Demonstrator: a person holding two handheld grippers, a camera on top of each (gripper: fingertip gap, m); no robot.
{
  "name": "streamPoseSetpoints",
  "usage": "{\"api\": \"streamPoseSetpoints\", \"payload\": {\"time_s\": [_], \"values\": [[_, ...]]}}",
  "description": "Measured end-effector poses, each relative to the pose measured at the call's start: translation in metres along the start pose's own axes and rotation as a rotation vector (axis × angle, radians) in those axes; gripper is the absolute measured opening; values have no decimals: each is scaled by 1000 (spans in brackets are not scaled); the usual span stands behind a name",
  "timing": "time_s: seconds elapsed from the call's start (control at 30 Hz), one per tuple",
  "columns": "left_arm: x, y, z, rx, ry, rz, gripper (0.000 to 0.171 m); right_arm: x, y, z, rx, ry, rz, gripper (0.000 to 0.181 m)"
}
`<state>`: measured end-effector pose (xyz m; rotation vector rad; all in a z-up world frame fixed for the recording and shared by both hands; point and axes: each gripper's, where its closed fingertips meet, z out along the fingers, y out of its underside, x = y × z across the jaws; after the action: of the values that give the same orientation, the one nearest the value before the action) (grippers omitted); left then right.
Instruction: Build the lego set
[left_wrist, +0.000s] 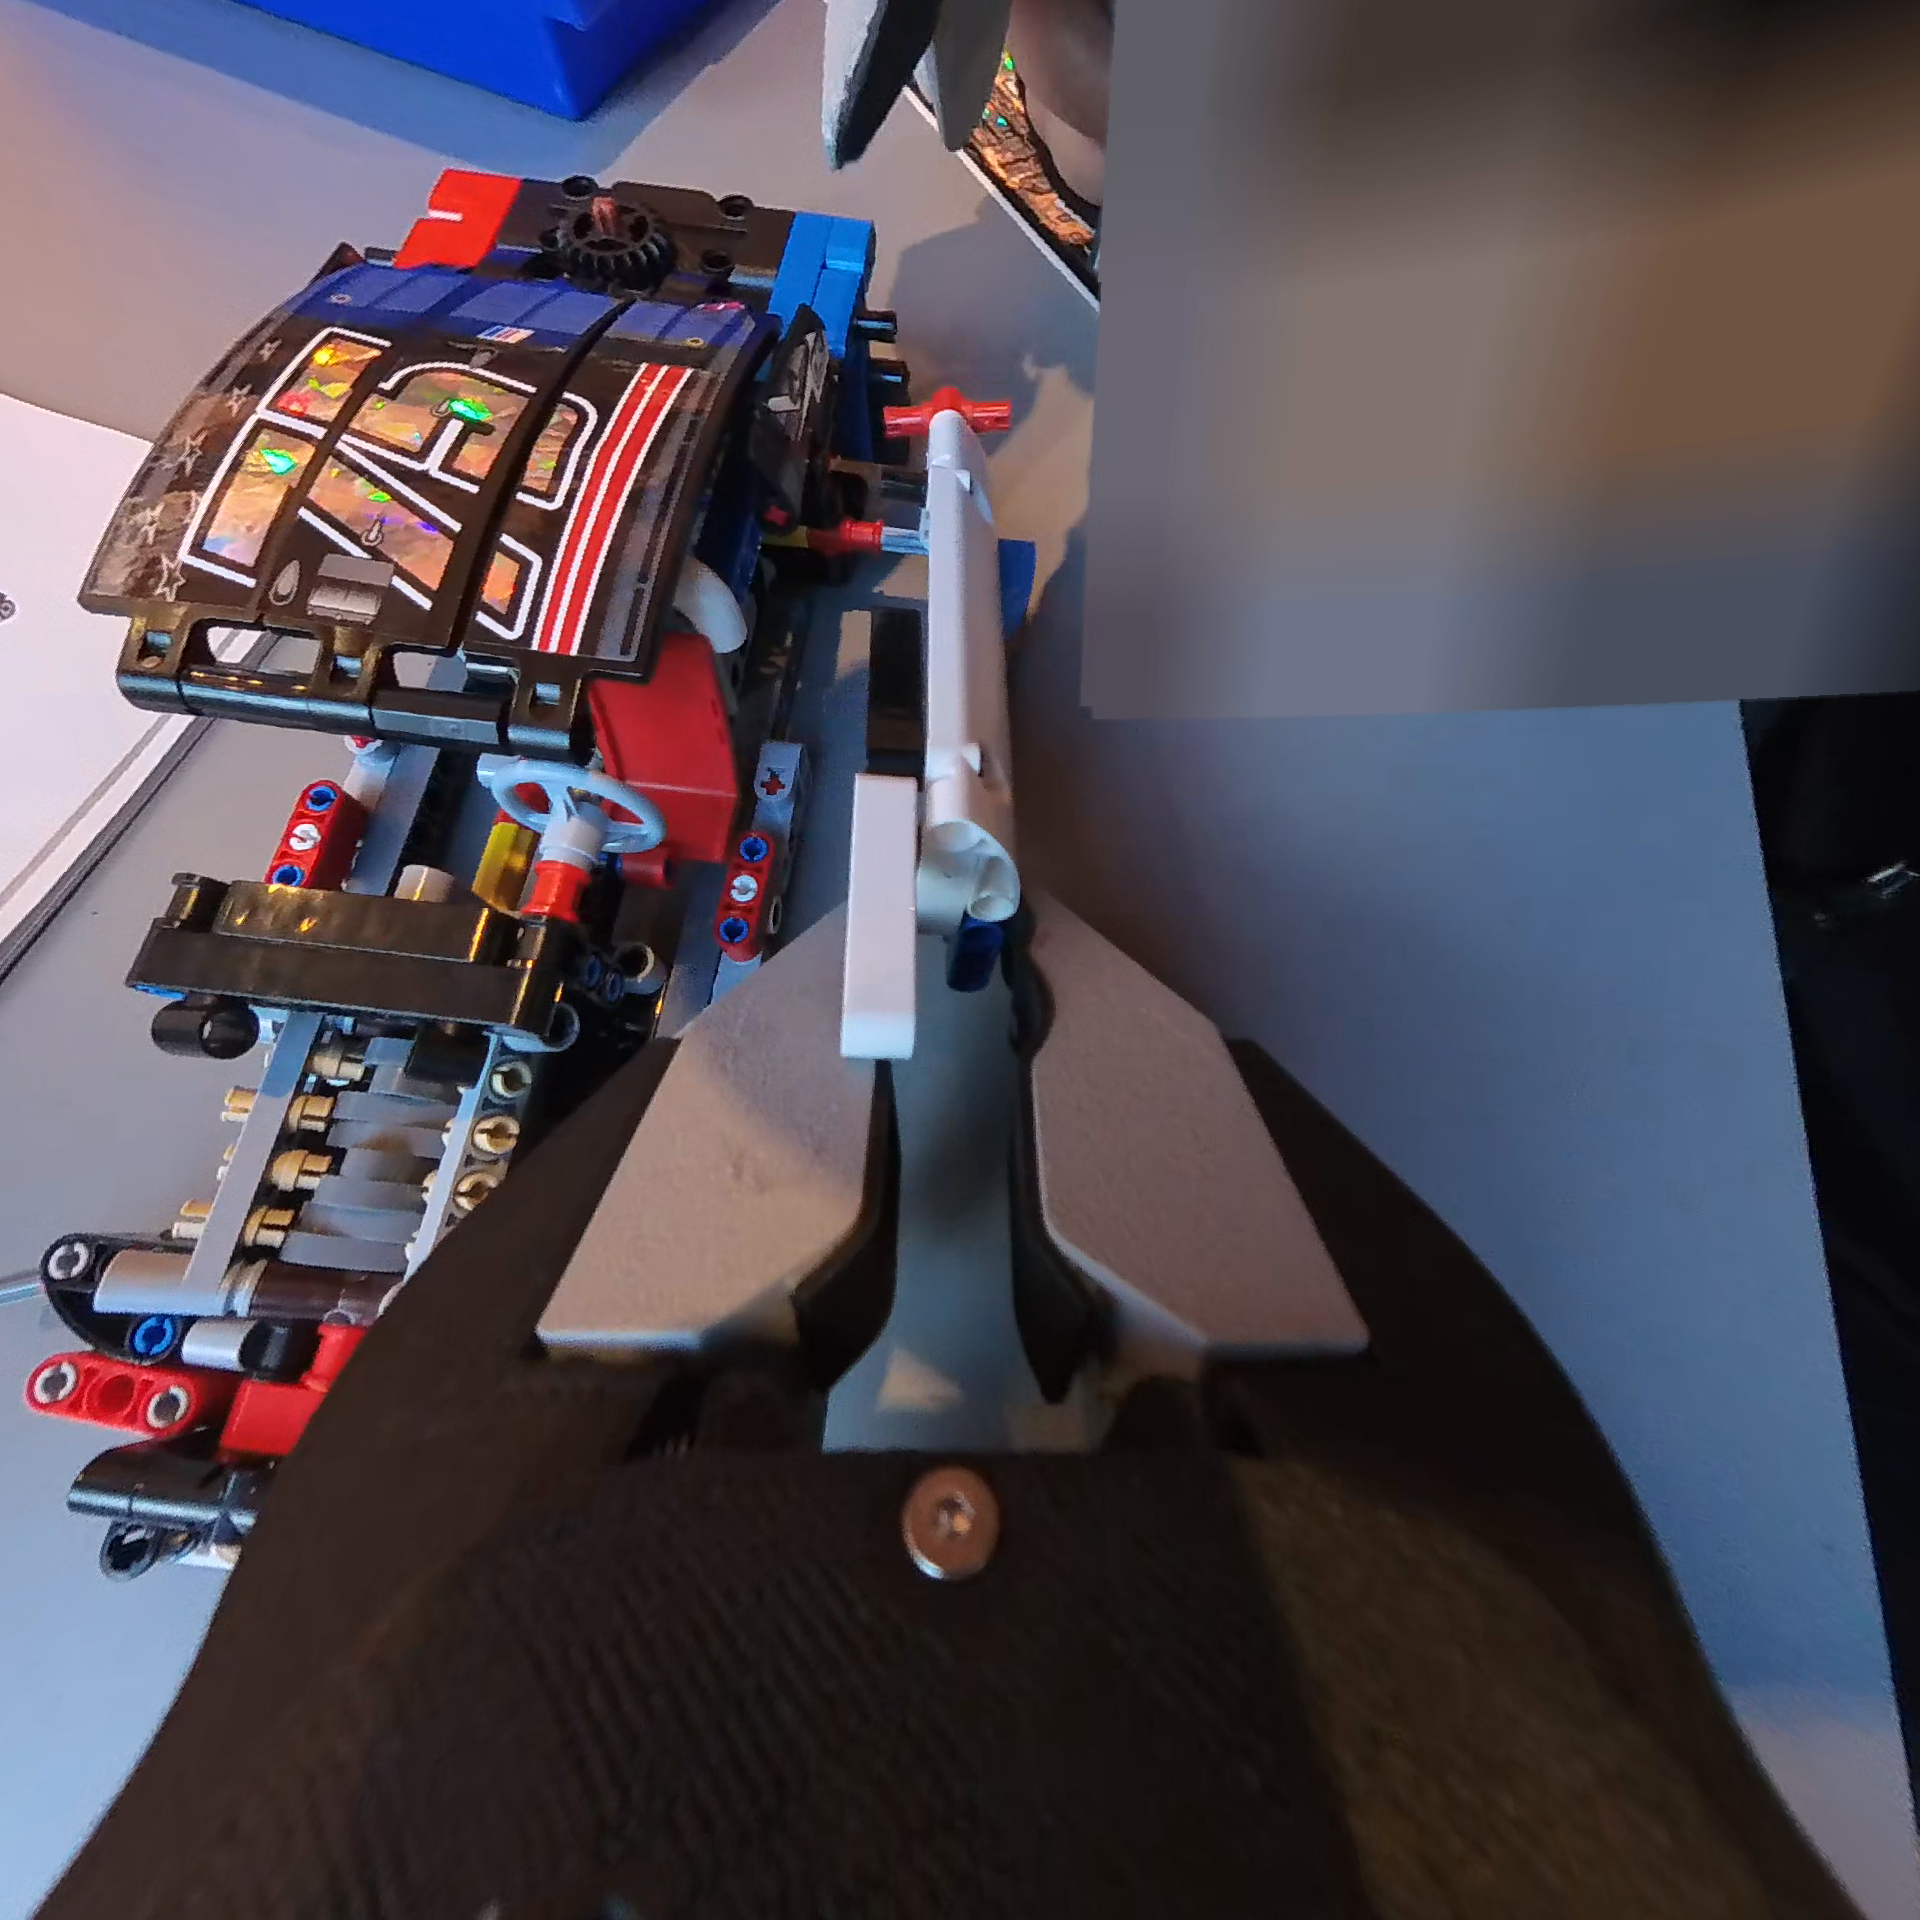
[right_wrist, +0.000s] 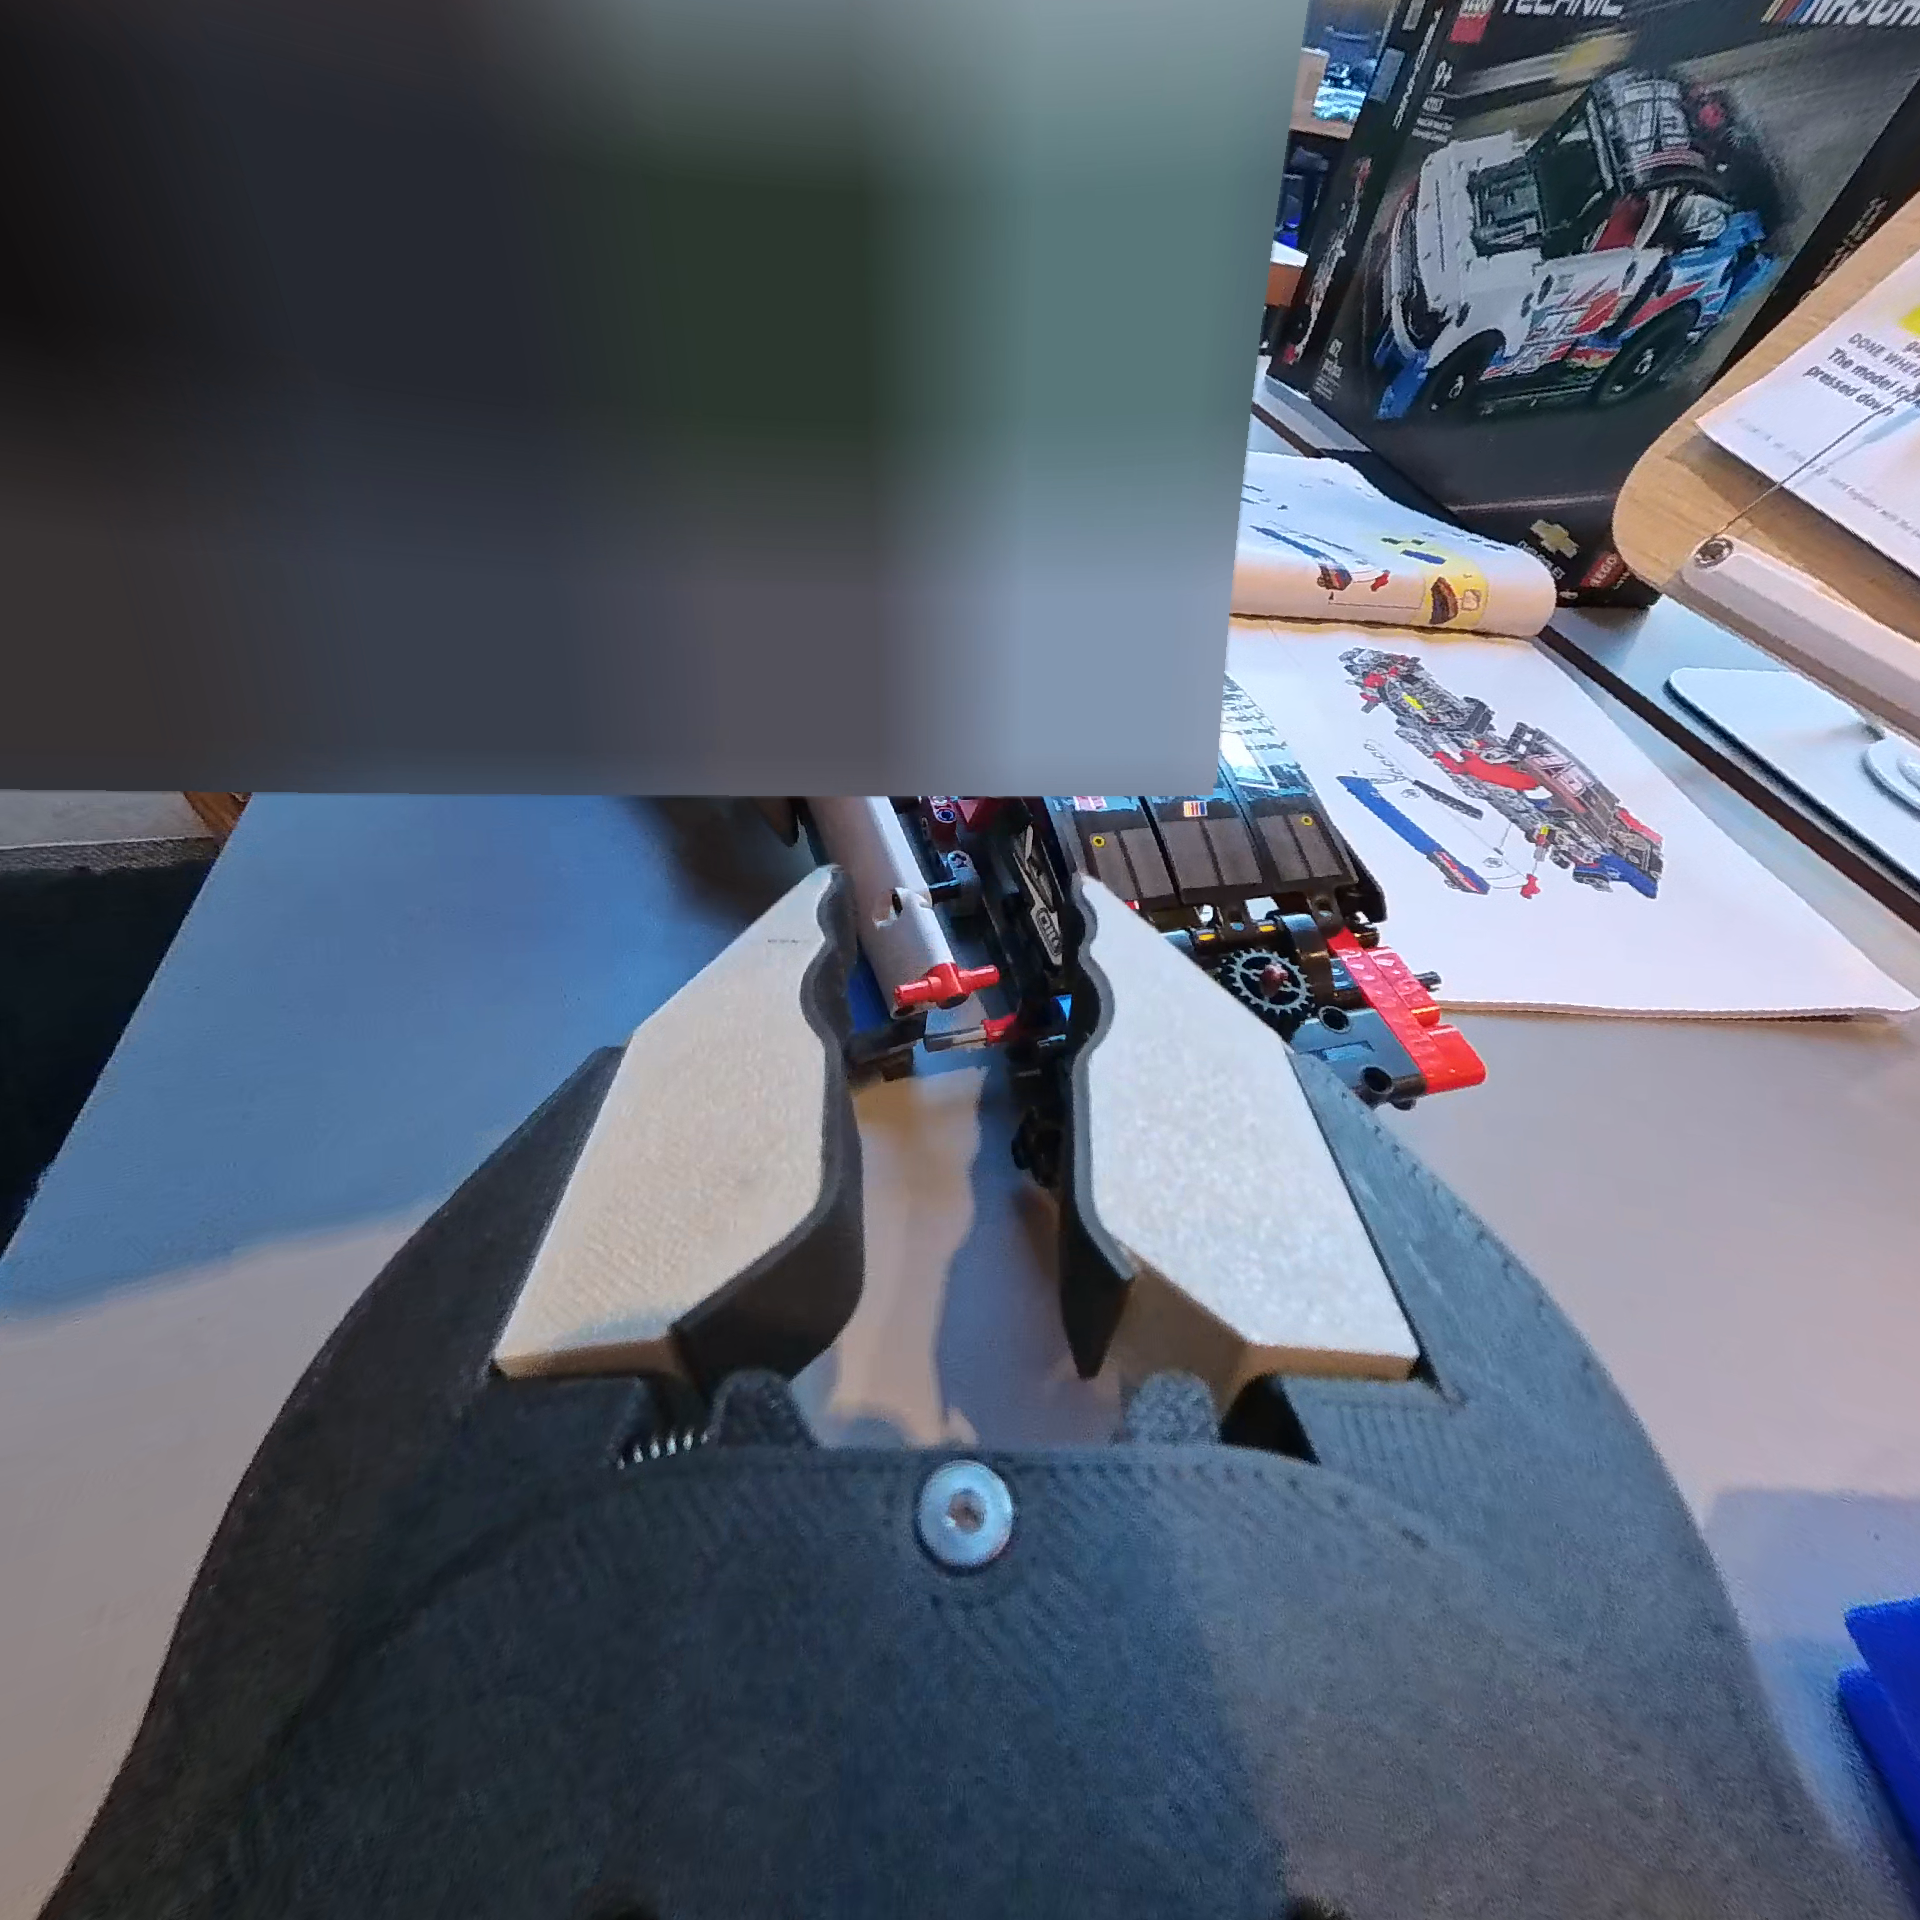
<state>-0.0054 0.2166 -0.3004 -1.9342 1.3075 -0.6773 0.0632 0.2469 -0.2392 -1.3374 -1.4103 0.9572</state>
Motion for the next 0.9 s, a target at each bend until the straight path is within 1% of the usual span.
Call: {"api": "streamPoseSetpoints", "payload": {"time_s": [0.9], "values": [[0, 0, 0, 0, 2, -4, 14, -2, 0, 1, 10, -22, 28, 36]]}}
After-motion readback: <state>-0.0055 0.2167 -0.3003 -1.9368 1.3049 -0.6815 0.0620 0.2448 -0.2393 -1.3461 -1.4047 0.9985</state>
